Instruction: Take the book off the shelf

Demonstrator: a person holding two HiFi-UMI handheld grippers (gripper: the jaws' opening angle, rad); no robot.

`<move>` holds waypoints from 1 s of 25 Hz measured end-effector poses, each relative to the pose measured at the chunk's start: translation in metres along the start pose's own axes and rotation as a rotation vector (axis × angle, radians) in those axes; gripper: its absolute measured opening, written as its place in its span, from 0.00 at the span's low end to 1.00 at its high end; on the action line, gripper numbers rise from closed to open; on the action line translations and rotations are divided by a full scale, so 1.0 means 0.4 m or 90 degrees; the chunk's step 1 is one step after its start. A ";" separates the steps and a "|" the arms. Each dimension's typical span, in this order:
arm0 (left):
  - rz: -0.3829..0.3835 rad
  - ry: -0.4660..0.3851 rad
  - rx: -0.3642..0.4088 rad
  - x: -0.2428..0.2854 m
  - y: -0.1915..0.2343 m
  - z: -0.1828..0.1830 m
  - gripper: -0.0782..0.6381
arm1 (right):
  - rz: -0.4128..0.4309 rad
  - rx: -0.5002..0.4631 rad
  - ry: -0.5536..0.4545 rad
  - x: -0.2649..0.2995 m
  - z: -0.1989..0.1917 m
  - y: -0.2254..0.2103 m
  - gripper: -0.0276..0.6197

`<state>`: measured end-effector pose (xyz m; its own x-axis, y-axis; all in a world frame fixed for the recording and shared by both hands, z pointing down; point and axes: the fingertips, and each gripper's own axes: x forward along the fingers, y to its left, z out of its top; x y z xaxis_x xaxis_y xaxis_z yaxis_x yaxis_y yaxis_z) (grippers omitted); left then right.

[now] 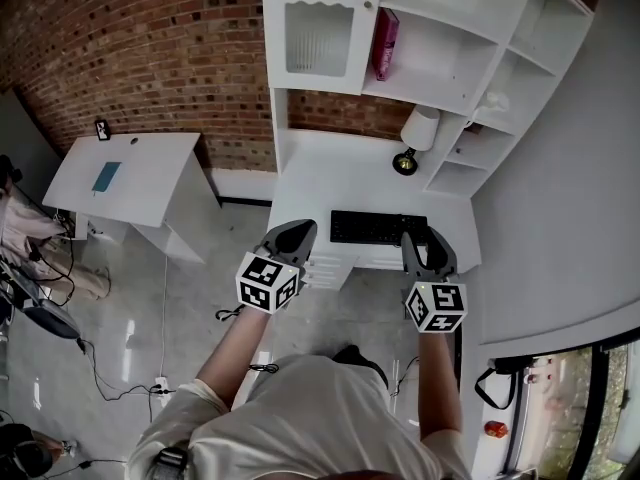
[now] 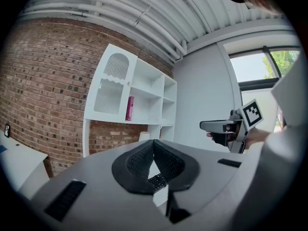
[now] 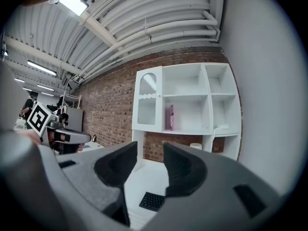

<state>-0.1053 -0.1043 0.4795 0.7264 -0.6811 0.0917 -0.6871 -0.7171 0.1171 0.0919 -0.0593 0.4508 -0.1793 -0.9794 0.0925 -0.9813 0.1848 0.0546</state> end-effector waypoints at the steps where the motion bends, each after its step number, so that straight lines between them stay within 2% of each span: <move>1: 0.000 0.002 -0.002 0.009 0.005 -0.002 0.10 | -0.001 0.000 0.001 0.007 -0.001 -0.005 0.28; 8: 0.006 0.005 0.003 0.096 0.029 0.011 0.10 | 0.003 0.003 -0.001 0.080 0.004 -0.074 0.28; 25: 0.068 0.011 0.005 0.415 0.094 0.059 0.10 | 0.079 0.004 0.009 0.384 0.005 -0.302 0.28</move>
<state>-0.0110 -0.2480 0.4756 0.6492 -0.7512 0.1197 -0.7606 -0.6418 0.0974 0.1826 -0.2321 0.4564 -0.2984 -0.9479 0.1120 -0.9520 0.3039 0.0357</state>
